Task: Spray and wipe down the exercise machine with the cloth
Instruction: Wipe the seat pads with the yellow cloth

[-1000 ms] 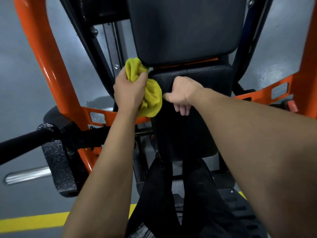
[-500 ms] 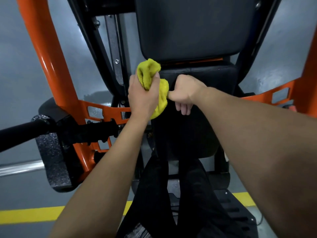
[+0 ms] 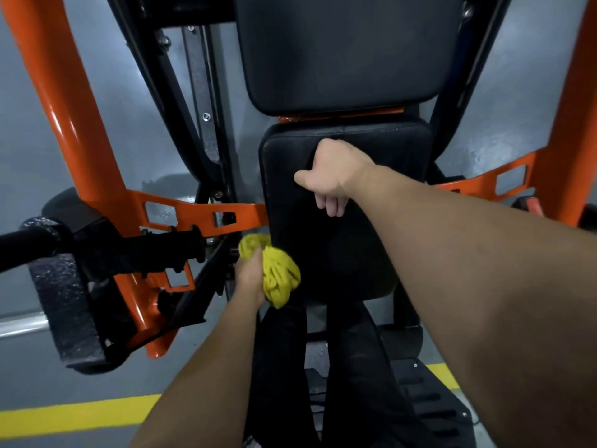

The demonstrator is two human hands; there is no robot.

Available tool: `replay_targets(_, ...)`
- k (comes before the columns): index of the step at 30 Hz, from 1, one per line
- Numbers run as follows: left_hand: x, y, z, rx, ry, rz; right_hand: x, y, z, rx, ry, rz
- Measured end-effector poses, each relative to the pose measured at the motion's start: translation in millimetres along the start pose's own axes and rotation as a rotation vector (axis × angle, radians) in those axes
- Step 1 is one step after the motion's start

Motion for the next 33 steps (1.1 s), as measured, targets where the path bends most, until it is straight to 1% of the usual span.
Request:
replay_targets(1, -6, -24, -11, -0.062, 0.018, -0.012, 0, 1, 0, -0.009, 0.011, 0.0)
replay_targets(3, -17, -71, -39, -0.189, -0.017, -0.046, 0, 1, 2, -0.029, 0.024, -0.004)
replay_targets(5, -22, -101, -72, -0.259, -0.058, -0.023, -2, 1, 2, -0.05, 0.047, 0.007)
replay_targets(7, -18, -102, -71, -0.294, -0.113, -0.024, -1, 3, 2, -0.059, 0.05, -0.004)
replay_targets(9, -11, -81, -35, -0.294, -0.184, -0.053, 1, 3, 4, -0.057, 0.049, -0.014)
replay_targets(12, -11, -48, -8, -0.198, -0.222, -0.093, 2, 2, 3, -0.065, 0.056, 0.001)
replay_targets(15, -17, -9, 24, 0.025, -0.127, -0.144, 7, 2, 4, -0.067, 0.019, -0.056)
replay_targets(18, -11, 38, 77, 0.235, -0.172, -0.071, 16, 10, 20, -0.112, 0.065, -0.163)
replay_targets(19, -3, 55, 106, 0.28, -0.229, -0.025, 12, 14, 40, -0.138, 0.118, -0.173)
replay_targets(20, -1, 63, 115, 0.299, -0.279, 0.025, 21, 24, 48, -0.16, 0.177, -0.212)
replay_targets(21, 5, 74, 143, 0.309, -0.358, 0.06, 16, 32, 70, -0.18, 0.28, -0.273)
replay_targets(22, 8, 79, 158, 0.287, -0.42, 0.096, 17, 42, 89, -0.19, 0.372, -0.372)
replay_targets(24, 11, 85, 196, 0.249, -0.485, 0.093, 12, 56, 135, -0.185, 0.511, -0.67)
replay_targets(26, 23, 85, 242, 0.213, -0.533, 0.02, -3, 66, 182, -0.188, 0.626, -0.805)
replay_targets(27, 29, 85, 264, 0.225, -0.562, -0.021, -9, 70, 203, -0.196, 0.671, -0.827)
replay_targets(30, 46, 90, 322, 0.323, -0.57, -0.125, -31, 88, 258, -0.206, 0.873, -0.83)
replay_targets(33, 73, 90, 374, 0.382, -0.61, -0.164, -55, 106, 321, -0.176, 1.144, -0.775)
Point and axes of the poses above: each hand's wrist, its own z-axis away from the middle knuckle, its own x-axis out of the palm, y = z × x, the point moved 6 cm from there along -z, towards the middle knuckle, and after that the axes turned 6 degrees about -x, right-handed, at the moved point
